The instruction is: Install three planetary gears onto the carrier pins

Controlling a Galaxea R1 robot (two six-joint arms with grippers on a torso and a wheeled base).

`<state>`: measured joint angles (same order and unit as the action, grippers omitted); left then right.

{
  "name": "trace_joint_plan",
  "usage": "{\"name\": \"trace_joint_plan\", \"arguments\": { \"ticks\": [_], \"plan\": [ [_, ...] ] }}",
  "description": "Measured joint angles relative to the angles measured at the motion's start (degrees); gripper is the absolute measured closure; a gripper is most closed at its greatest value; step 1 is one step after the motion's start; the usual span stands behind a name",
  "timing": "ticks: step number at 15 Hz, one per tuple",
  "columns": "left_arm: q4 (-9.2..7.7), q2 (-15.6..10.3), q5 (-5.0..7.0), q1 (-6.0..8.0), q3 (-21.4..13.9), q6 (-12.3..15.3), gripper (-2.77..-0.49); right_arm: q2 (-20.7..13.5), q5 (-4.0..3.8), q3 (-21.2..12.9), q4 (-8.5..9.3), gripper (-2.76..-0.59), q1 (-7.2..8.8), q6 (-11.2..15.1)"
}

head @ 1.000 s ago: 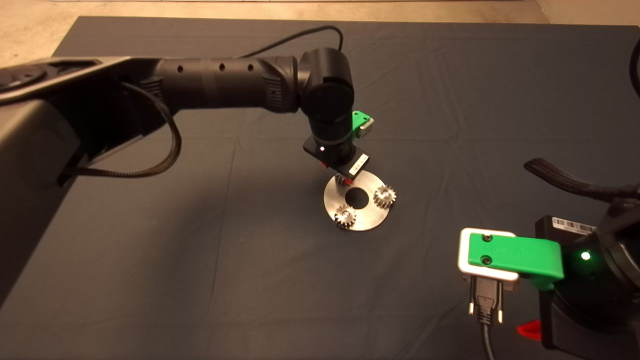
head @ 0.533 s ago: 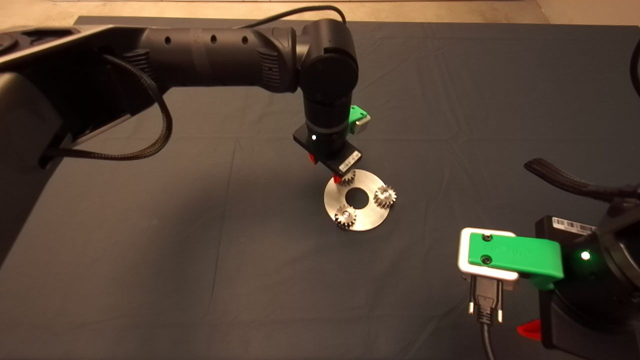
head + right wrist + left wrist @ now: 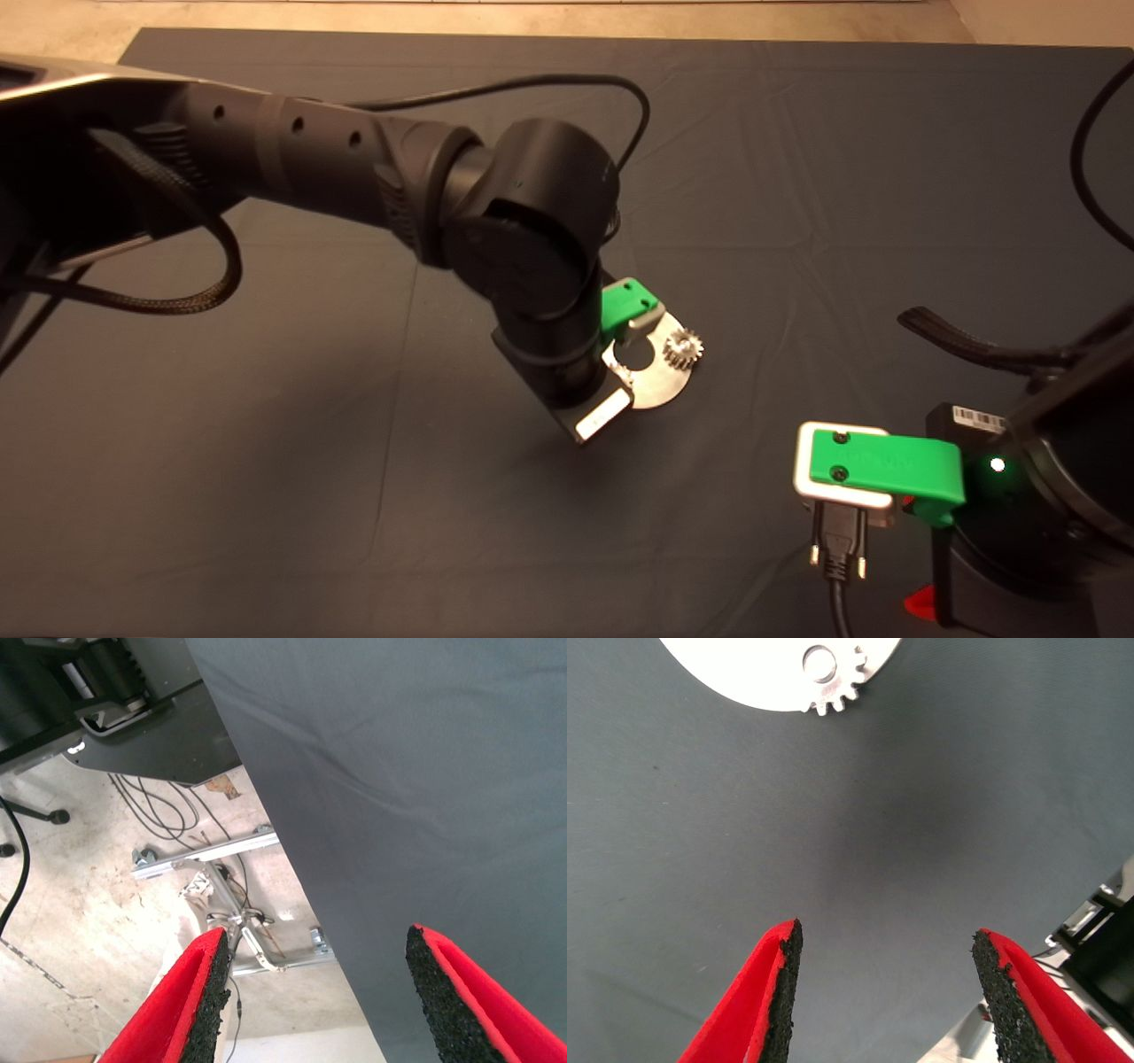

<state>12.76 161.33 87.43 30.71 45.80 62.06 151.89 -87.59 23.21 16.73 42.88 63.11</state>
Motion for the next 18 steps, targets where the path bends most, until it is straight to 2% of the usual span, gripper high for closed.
{"name": "trace_joint_plan", "arguments": {
  "ticks": [2, 4, 6, 7, 8, 10, 12, 14, 18],
  "plan": [
    [-1.98, -0.92, -0.02, 4.41, -2.69, 0.75, -1.31, -0.01, -0.11, 0.0, 0.0, -1.47, 0.28, 0.01],
    [-4.26, -2.16, 0.07, 8.56, -5.32, 2.63, -1.31, 0.0, -0.12, -0.01, 0.0, -1.47, 1.04, 0.04],
    [-5.79, -3.18, 0.06, 13.33, -8.74, 5.2, -1.31, -0.13, -0.11, -0.01, 0.0, -1.47, 1.29, 1.7],
    [-6.01, -3.61, 0.05, 15.87, -10.32, 6.27, -1.31, -0.16, -0.11, -0.01, 0.0, -1.47, 1.89, 2.74],
    [-6.23, -3.89, 0.05, 17.81, -11.64, 7.39, -1.31, -0.18, -0.12, -0.01, -0.02, -1.47, 3.2, 3.07],
    [-7.07, -4.16, -0.02, 20.04, -13.72, 9.39, -1.31, -0.44, -0.15, -0.01, -0.05, -1.47, 9.25, 3.77],
    [-7.18, -5.02, 0.02, 22.88, -14.91, 10.79, -1.31, -0.44, -0.04, -0.37, -0.06, -1.47, 13.36, 4.3],
    [-7.25, -5.54, 0.02, 24.09, -15.97, 11.76, -1.31, -0.44, 0.49, -0.84, -0.05, -1.47, 13.75, 4.65],
    [-7.45, -6.14, 0.05, 24.91, -17.09, 13.32, -1.31, -0.42, 0.79, -1.11, -0.06, -1.47, 13.59, 7.24]
  ]
}}
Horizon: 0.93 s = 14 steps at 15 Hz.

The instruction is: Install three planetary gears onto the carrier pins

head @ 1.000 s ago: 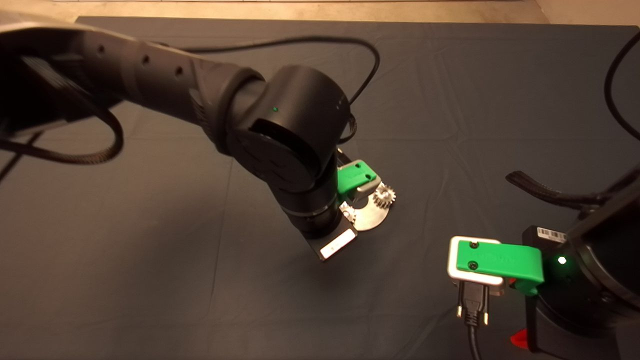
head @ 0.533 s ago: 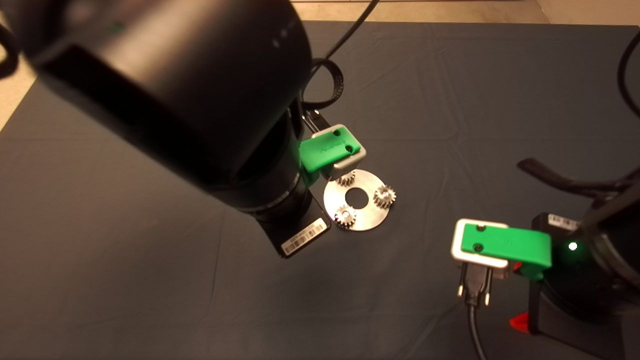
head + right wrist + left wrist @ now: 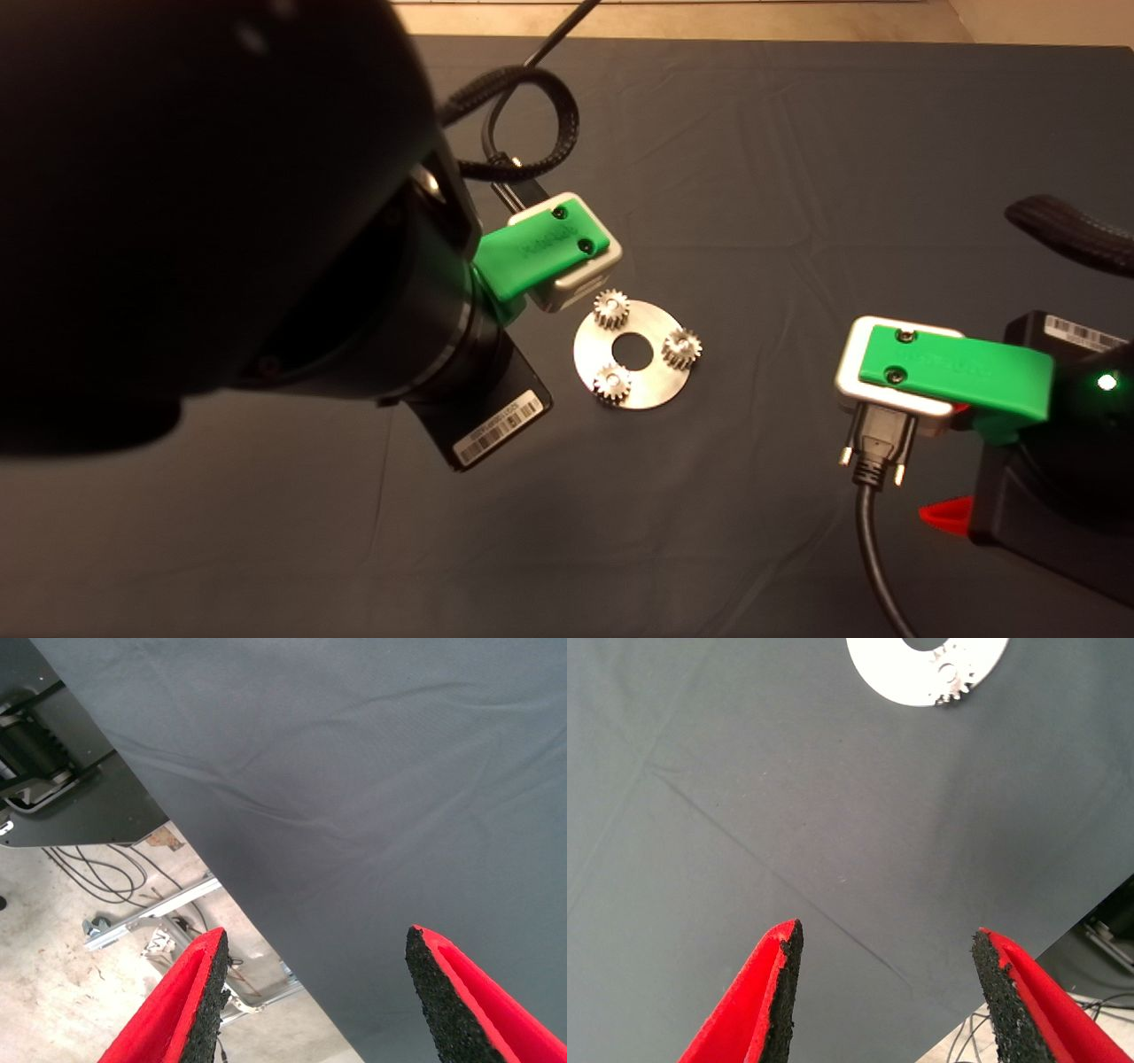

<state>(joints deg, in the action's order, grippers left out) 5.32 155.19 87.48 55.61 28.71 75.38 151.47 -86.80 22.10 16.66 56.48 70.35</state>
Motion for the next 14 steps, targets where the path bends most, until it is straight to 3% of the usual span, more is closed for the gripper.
{"name": "trace_joint_plan", "arguments": {
  "ticks": [4, 6, 7, 8, 10, 12, 14],
  "plan": [
    [-0.24, 0.02, -0.05, 0.17, -1.26, 1.94, -1.31, -0.01, 0.02, -0.2, 0.01, -1.47, -0.44, 0.04],
    [-0.52, -0.2, -0.05, 0.0, -1.54, 2.37, -1.31, -0.01, 0.02, -0.2, 0.01, -1.47, -2.7, 0.27],
    [-0.59, -0.72, -0.07, -0.8, -1.6, 2.6, -1.31, -0.01, 0.02, -0.2, 0.0, -1.47, -4.7, 0.58],
    [-0.63, -1.13, -0.02, -2.49, -1.6, 2.89, -1.31, -0.04, 0.04, -0.2, 0.0, -1.47, -6.58, 0.71],
    [-0.83, -1.93, -0.02, -5.47, -1.86, 3.25, -1.31, -0.04, 0.02, -0.2, -0.24, -1.47, -9.13, 1.37],
    [-0.89, -2.5, -0.05, -6.0, -1.9, 3.31, -1.31, -0.01, -0.09, -0.2, -0.97, -1.47, -11.16, 1.74],
    [-0.88, -2.68, -0.05, -6.83, -1.93, 3.39, -1.31, 0.0, -0.39, -0.2, -1.15, -1.47, -11.36, 1.76]
  ]
}}
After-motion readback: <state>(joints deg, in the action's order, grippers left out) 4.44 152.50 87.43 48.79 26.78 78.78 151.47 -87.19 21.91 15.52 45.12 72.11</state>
